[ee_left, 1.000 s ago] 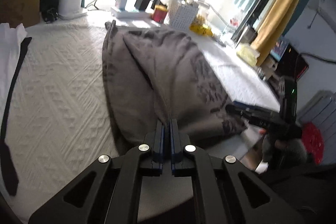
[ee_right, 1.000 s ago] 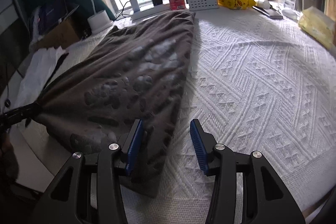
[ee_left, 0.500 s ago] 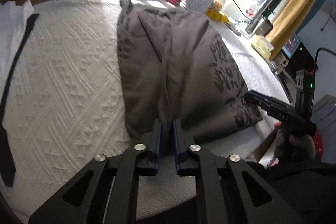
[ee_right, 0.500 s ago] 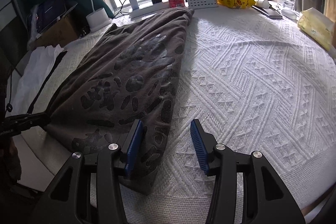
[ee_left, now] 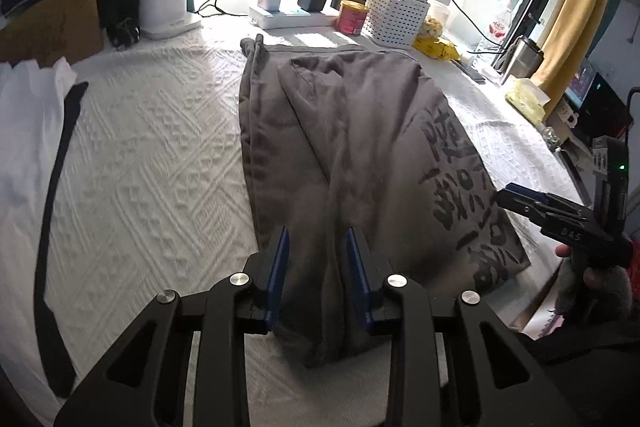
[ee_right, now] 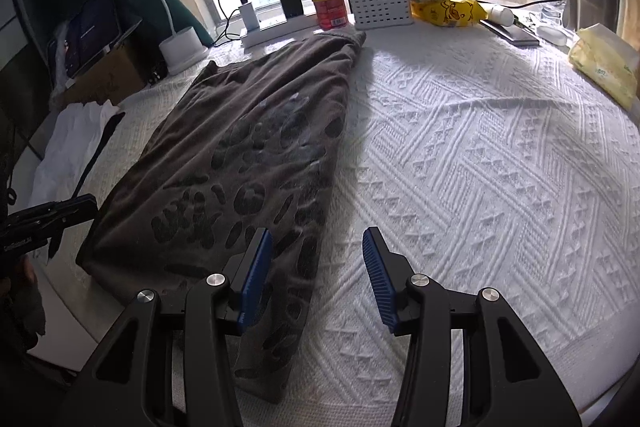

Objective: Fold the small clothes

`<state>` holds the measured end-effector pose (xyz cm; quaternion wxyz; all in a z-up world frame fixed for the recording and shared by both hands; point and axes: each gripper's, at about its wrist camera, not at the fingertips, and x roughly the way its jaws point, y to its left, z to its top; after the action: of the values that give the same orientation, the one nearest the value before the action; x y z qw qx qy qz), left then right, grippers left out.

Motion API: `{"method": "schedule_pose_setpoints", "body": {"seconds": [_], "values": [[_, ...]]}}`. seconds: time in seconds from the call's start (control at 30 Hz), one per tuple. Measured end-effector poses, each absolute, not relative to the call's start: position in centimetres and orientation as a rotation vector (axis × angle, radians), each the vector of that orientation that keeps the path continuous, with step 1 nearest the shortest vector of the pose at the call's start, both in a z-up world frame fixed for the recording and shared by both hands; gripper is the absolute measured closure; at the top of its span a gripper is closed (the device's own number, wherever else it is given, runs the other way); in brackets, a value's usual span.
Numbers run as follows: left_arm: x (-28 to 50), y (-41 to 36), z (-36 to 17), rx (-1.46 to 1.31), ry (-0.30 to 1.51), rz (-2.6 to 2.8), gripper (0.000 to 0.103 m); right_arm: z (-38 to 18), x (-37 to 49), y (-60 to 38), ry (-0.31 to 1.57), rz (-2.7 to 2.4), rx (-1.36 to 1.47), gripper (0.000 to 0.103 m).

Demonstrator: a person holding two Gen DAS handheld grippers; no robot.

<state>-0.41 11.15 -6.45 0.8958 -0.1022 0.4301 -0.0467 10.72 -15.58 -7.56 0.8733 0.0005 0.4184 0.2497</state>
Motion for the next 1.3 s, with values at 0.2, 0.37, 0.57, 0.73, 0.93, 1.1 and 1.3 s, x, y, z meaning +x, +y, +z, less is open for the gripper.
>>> {"method": "schedule_pose_setpoints", "body": {"seconds": [0.2, 0.37, 0.57, 0.73, 0.93, 1.1, 1.3], "values": [[1.3, 11.3, -6.2, -0.191, 0.885, -0.087, 0.074, -7.5, 12.2, -15.7, 0.879, 0.514, 0.01, 0.053], [3.3, 11.4, -5.7, -0.13, 0.849, -0.061, 0.074, -7.0, 13.7, -15.6, 0.884, 0.511, 0.003, 0.053], [5.8, 11.7, -5.2, -0.115, 0.823, -0.062, 0.074, -5.9, 15.6, -15.4, 0.878, 0.513, -0.014, 0.053], [7.9, 12.0, -5.1, -0.113, 0.8, -0.06, 0.074, -5.6, 17.2, -14.8, 0.878, 0.51, -0.018, 0.053], [11.0, 12.6, -5.6, -0.122, 0.816, -0.086, 0.074, -5.4, 18.7, -13.8, 0.875, 0.513, -0.02, 0.053], [13.2, 12.9, -5.7, -0.121, 0.816, -0.103, 0.074, -5.1, 20.0, -13.4, 0.872, 0.507, -0.015, 0.053], [15.9, 13.2, -7.1, -0.136, 0.846, -0.134, 0.054, -5.4, 21.5, -13.4, 0.882, 0.487, -0.002, 0.053]]}}
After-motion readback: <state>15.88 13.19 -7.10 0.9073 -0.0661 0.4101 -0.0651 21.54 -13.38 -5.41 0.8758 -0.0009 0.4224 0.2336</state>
